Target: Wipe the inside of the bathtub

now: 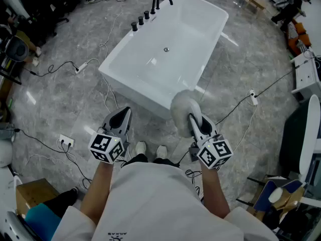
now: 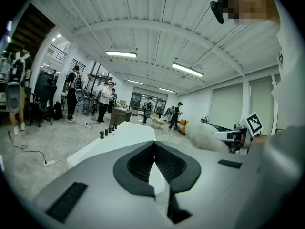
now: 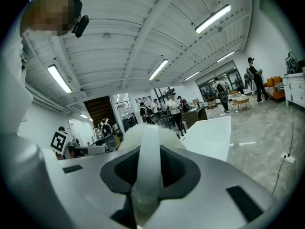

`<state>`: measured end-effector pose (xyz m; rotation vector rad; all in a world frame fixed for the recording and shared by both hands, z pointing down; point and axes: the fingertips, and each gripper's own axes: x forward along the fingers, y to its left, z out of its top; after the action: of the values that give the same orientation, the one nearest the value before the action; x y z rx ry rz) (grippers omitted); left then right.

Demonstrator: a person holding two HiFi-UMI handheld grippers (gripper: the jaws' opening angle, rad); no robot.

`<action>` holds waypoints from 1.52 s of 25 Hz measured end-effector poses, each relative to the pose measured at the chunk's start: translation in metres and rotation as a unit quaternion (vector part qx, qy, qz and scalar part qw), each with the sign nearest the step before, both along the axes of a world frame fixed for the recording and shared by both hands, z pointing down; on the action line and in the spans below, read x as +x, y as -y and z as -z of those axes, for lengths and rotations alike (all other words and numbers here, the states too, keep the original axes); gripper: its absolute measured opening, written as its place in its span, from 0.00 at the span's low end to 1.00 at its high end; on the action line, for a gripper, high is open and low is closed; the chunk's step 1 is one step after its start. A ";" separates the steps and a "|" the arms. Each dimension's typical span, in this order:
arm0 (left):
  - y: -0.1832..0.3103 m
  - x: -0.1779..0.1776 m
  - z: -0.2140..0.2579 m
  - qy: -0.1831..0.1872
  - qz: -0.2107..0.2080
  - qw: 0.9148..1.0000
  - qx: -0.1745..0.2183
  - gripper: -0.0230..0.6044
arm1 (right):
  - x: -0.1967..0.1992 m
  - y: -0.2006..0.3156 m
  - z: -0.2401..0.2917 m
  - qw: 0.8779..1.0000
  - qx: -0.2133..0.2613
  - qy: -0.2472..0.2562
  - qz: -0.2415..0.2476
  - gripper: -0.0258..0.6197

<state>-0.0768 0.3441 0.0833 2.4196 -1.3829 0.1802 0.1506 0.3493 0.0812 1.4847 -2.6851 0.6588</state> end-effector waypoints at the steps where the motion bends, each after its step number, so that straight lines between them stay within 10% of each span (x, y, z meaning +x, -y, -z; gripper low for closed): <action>1: -0.001 0.001 0.000 0.000 -0.001 1.000 0.000 0.06 | -0.001 -0.001 0.000 1.000 0.000 0.000 0.001 0.19; 38: 0.015 0.027 -0.030 0.013 0.001 0.999 -0.030 0.06 | 0.034 0.019 -0.042 0.999 -0.044 0.026 0.007 0.19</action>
<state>-0.0503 0.3290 0.1131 2.3746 -1.3702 0.2510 0.1849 0.3300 0.1234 1.4466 -2.6643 0.8145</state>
